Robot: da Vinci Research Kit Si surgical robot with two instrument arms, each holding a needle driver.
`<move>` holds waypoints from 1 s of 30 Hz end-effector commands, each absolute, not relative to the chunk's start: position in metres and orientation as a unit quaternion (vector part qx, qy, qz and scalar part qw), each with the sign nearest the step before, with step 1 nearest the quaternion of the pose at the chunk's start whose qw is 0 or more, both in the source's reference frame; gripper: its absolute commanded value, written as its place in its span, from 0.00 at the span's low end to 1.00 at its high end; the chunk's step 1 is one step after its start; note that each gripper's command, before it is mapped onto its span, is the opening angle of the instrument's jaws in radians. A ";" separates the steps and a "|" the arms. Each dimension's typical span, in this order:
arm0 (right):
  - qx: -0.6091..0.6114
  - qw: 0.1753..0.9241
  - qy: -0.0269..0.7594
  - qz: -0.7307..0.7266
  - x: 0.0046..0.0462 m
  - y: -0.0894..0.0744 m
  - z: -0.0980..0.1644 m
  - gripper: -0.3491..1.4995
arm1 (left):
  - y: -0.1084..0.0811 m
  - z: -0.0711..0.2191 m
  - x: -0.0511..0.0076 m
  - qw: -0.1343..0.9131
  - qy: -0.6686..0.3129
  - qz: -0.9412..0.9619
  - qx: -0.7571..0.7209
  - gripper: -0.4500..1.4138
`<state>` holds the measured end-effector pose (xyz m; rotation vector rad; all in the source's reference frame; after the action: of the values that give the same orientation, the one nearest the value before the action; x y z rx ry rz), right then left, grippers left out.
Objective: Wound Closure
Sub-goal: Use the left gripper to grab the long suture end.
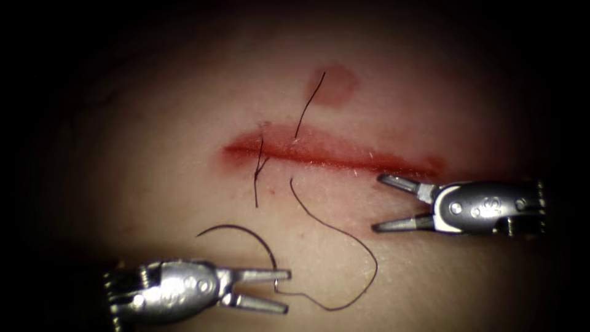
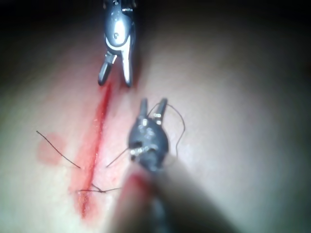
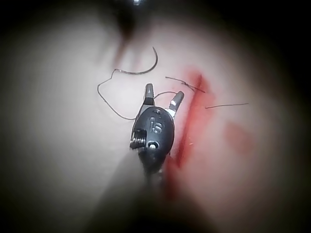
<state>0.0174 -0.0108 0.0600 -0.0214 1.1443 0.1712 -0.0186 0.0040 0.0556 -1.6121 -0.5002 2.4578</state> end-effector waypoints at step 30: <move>-0.008 0.838 0.540 0.081 0.0182 -0.012 0.060 0.79 | 0.001 0.065 -0.0217 0.052 -0.140 0.892 -0.426 0.36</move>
<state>0.0177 -0.0111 0.0597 -0.0218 1.1416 0.1718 -0.0211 0.0013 0.0641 -1.2949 -0.4235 2.7137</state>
